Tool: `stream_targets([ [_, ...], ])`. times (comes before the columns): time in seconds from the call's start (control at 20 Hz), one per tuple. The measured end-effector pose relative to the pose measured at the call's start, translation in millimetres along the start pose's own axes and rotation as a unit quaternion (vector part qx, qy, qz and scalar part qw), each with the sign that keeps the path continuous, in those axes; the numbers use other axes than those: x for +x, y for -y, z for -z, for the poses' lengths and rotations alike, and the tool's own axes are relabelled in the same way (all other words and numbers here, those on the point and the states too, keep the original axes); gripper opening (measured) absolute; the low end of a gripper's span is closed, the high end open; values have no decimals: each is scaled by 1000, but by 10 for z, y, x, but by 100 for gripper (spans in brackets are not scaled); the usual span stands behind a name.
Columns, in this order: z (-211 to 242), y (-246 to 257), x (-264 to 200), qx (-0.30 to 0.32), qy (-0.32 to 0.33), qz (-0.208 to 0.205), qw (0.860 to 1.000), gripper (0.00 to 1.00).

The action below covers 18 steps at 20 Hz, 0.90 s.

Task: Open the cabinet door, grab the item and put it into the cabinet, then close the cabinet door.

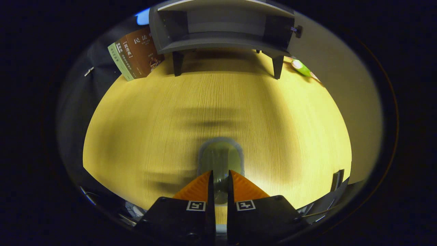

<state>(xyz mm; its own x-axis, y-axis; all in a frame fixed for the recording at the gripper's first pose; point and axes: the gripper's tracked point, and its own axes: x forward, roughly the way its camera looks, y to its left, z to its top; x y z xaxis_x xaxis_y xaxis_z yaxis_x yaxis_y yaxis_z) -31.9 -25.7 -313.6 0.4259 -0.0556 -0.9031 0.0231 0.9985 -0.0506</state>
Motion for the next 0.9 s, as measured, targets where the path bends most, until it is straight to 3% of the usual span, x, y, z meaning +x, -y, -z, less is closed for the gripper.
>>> stream_targets([
  [0.25,-226,3,-294,1,30,17,999,17],
  [0.5,-780,-74,-800,11,103,33,994,17],
  [0.9,-1786,-159,-1664,44,229,49,971,17],
])
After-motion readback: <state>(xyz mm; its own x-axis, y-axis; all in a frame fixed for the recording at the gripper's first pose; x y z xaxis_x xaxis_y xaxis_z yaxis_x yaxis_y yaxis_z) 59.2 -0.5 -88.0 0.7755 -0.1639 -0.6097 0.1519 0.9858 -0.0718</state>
